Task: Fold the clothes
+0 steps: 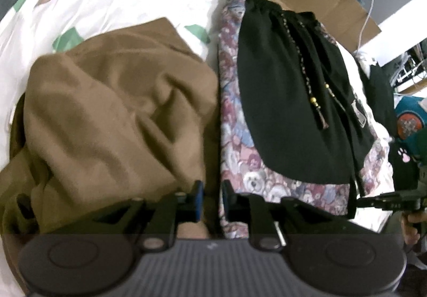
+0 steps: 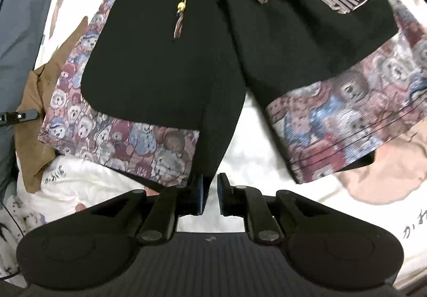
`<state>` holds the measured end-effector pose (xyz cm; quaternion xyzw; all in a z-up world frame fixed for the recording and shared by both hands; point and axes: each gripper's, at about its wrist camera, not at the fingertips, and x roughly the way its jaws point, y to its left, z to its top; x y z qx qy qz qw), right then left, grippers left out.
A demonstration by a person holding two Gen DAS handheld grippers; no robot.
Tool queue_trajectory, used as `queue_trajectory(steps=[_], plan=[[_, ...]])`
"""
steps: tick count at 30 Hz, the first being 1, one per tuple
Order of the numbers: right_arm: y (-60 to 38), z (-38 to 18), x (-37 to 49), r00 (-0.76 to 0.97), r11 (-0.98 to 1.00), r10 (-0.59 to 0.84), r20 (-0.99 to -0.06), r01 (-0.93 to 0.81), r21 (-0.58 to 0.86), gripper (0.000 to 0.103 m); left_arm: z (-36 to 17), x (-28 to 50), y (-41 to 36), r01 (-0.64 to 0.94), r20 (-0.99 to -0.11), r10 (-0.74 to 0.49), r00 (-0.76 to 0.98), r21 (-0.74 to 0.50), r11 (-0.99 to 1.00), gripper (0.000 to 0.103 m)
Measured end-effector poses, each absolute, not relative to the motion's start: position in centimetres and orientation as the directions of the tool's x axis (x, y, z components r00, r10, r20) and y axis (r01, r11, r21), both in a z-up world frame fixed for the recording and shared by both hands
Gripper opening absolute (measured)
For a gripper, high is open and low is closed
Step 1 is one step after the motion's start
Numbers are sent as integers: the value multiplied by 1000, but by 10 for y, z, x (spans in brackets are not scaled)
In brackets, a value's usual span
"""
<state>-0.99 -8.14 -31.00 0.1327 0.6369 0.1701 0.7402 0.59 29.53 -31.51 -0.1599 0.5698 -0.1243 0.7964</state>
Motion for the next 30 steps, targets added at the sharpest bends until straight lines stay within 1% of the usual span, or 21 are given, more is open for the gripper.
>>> queue_trajectory(steps=[2, 6, 8, 10, 17, 21, 23, 27, 30], plan=[[-88, -303, -8, 168, 916, 402, -900, -76, 395, 13, -311, 10, 293, 31, -861, -384, 333, -397, 917, 17], [-94, -291, -1, 244, 919, 394, -886, -73, 388, 13, -304, 18, 285, 63, -838, -402, 369, -409, 910, 25], [-91, -287, 1, 266, 918, 395, -879, -83, 388, 13, -301, 21, 279, 81, -826, -412, 384, -414, 906, 26], [-85, -285, 4, 277, 916, 400, -873, -98, 389, 13, -302, 22, 274, 84, -817, -418, 397, -421, 903, 30], [-51, -280, 24, 293, 917, 397, -870, -153, 367, 13, -311, 25, 258, 121, -821, -413, 394, -400, 909, 30], [-34, -275, 33, 312, 922, 382, -870, -192, 337, 13, -315, 22, 257, 131, -821, -420, 388, -402, 906, 32], [-28, -278, 37, 308, 924, 375, -874, -195, 328, 13, -320, 21, 258, 122, -833, -409, 373, -392, 912, 32], [-20, -290, 41, 271, 929, 362, -892, -183, 322, 13, -329, 18, 260, 111, -842, -428, 327, -416, 903, 32], [-19, -304, 43, 185, 928, 367, -912, -140, 345, 14, -336, 16, 261, 108, -863, -418, 286, -404, 908, 33]])
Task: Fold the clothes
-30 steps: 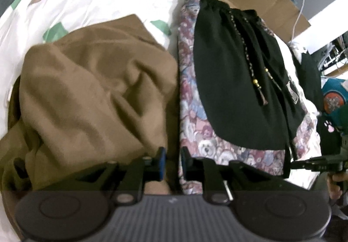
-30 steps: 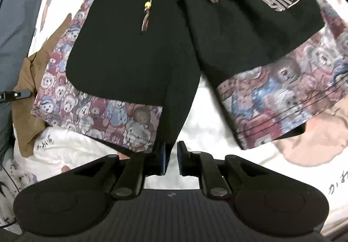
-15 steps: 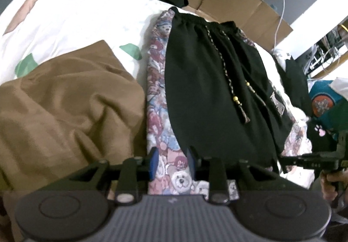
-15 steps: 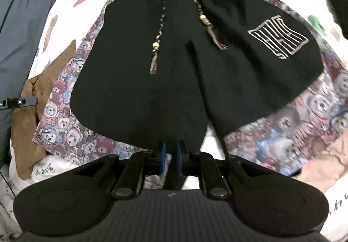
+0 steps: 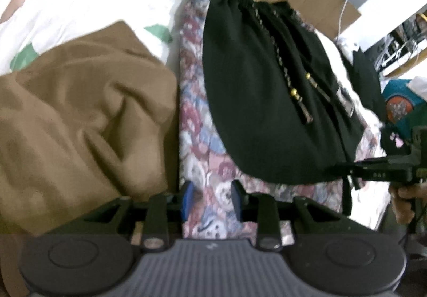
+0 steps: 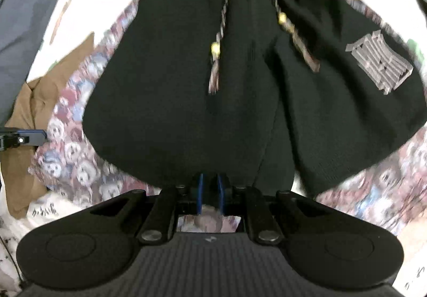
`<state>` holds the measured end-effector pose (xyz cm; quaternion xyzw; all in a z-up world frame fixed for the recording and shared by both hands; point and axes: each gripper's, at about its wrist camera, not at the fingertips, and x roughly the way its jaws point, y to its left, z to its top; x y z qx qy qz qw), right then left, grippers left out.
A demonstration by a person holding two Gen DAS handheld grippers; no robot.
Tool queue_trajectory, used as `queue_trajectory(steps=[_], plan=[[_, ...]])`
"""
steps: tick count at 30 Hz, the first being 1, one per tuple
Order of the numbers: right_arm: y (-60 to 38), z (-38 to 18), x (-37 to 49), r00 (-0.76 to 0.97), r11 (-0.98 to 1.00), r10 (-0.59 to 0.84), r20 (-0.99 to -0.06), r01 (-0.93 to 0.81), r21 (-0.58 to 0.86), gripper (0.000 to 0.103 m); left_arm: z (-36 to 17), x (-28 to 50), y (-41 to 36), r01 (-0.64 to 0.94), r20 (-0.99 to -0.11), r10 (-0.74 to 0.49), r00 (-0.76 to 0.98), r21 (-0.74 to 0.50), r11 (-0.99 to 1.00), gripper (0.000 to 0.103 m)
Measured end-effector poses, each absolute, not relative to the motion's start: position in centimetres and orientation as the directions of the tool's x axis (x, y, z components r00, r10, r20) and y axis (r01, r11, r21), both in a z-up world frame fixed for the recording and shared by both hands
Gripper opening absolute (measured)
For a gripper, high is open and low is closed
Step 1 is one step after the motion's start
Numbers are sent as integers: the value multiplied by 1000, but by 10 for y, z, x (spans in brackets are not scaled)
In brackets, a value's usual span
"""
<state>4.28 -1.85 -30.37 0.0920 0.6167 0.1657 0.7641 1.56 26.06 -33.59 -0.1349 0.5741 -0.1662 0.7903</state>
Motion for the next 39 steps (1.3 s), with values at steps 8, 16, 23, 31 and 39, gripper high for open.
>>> queue_trajectory(steps=[8, 16, 23, 31, 39], plan=[[-18, -305, 37, 108, 926, 367, -924, -137, 351, 36, -337, 13, 268, 93, -885, -399, 239, -388, 917, 37], [-42, -270, 35, 180, 918, 389, -903, -153, 365, 47, -270, 34, 268, 102, -850, -396, 348, -386, 917, 55], [-77, -222, 34, 262, 900, 435, -861, -147, 410, 48, -173, 57, 240, 167, -800, -394, 452, -358, 919, 66], [-98, -190, 27, 323, 876, 483, -814, -155, 457, 50, -98, 68, 207, 170, -773, -375, 511, -337, 926, 76], [-128, -161, 15, 381, 847, 526, -760, -154, 509, 64, -47, 63, 173, 181, -755, -365, 545, -319, 930, 77]])
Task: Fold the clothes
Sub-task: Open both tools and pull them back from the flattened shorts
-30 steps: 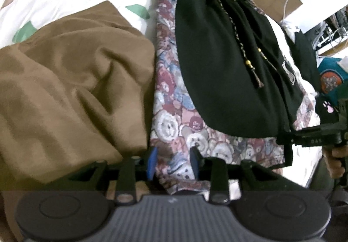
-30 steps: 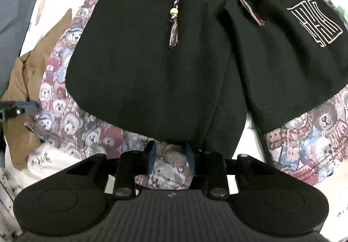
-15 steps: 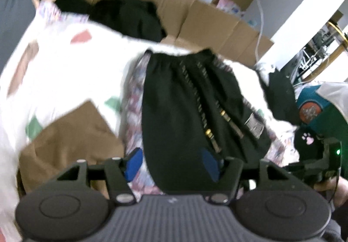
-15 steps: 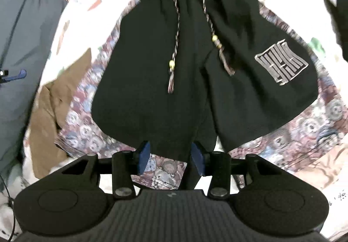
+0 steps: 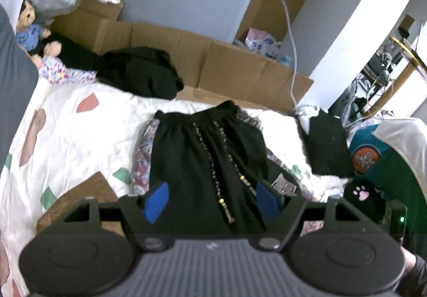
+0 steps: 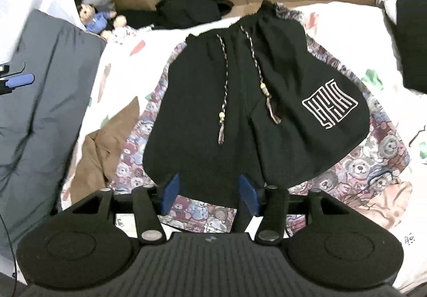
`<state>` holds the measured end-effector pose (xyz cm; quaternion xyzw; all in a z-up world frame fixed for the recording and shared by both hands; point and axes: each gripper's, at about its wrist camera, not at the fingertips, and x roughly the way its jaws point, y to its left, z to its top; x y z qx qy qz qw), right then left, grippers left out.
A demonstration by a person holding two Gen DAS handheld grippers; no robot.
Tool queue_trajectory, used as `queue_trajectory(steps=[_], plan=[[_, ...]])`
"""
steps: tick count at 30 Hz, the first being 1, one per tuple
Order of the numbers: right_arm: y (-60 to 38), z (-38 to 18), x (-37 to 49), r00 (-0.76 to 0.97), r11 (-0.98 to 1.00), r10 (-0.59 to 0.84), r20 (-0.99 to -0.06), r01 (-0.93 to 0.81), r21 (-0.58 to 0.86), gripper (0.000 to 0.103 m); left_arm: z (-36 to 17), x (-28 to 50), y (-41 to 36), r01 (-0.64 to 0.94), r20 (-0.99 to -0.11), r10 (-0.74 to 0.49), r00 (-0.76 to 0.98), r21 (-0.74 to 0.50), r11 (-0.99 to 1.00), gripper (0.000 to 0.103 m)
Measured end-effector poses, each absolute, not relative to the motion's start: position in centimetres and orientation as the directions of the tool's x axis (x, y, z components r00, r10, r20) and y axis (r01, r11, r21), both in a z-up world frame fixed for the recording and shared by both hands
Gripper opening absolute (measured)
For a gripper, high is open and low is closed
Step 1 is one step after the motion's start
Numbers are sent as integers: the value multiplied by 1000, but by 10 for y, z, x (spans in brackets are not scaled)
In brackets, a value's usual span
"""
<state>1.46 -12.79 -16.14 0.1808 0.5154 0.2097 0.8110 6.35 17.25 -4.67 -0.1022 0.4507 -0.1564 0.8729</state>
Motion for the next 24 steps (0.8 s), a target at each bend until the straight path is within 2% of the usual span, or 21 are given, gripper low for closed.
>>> queue_trajectory(steps=[5, 15, 24], plan=[[-148, -143, 6, 419, 853, 514, -749, -163, 495, 73, -30, 63, 152, 185, -724, -397, 564, -358, 915, 80], [-208, -112, -11, 545, 873, 448, -709, -97, 478, 84, -21, 71, 85, 238, -723, -440, 534, -370, 898, 82], [-248, -110, -21, 607, 895, 384, -696, -58, 443, 85, -36, 61, 40, 307, -755, -449, 477, -335, 891, 83]])
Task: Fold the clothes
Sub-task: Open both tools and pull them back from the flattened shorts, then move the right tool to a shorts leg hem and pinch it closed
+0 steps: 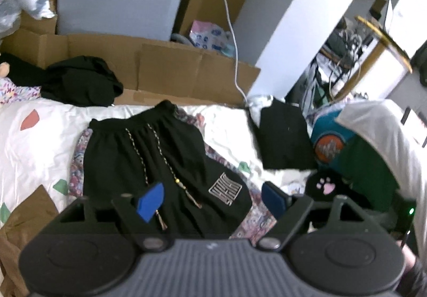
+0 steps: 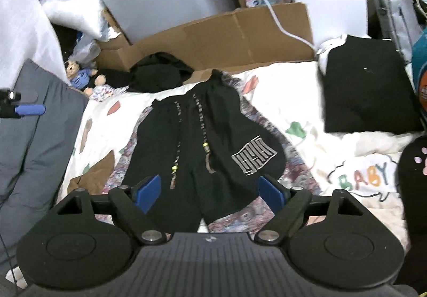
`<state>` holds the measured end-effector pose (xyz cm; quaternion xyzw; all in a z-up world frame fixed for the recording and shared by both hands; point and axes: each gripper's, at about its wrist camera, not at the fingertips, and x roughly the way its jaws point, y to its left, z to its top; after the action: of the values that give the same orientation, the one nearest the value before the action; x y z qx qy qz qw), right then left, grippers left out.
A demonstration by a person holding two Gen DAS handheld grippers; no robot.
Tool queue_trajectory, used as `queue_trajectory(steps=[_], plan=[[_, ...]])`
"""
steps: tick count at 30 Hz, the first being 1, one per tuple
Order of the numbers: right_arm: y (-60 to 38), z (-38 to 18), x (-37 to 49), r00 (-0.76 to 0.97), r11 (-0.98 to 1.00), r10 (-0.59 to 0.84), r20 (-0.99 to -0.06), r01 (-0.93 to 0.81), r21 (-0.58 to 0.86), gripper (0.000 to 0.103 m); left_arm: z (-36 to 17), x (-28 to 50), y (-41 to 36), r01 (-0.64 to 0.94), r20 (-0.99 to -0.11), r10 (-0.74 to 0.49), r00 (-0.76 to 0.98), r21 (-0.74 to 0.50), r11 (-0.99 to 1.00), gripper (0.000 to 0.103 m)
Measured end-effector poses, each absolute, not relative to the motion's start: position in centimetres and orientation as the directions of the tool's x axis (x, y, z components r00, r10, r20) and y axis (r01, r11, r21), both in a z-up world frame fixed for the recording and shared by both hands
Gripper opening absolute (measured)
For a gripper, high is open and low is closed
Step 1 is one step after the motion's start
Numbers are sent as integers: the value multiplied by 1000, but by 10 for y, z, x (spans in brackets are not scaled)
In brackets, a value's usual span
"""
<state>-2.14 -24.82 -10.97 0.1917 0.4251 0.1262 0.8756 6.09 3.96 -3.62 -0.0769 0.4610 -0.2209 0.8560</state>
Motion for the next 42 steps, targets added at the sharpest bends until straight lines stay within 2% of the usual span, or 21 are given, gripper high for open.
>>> queue_trajectory(steps=[10, 17, 29, 33, 38, 42], plan=[[-282, -143, -27, 647, 901, 329, -688, 4, 435, 85, -79, 56, 21, 268, -775, -449, 446, -363, 893, 82], [-306, -185, -28, 679, 882, 279, -679, 98, 460, 85, -114, 51, -3, 321, -819, -392, 419, -270, 908, 81], [-316, -251, -8, 681, 877, 275, -678, 111, 468, 85, -162, 48, -7, 284, -815, -416, 405, -320, 904, 81], [-318, -273, 0, 656, 882, 286, -699, 105, 459, 75, -174, 51, -16, 314, -845, -376, 380, -264, 912, 81], [-327, -293, 11, 649, 883, 250, -719, 152, 444, 72, -184, 59, -24, 327, -849, -370, 378, -251, 911, 81], [-328, -307, 25, 631, 881, 258, -732, 158, 446, 65, -197, 67, -33, 333, -846, -377, 378, -256, 908, 81]])
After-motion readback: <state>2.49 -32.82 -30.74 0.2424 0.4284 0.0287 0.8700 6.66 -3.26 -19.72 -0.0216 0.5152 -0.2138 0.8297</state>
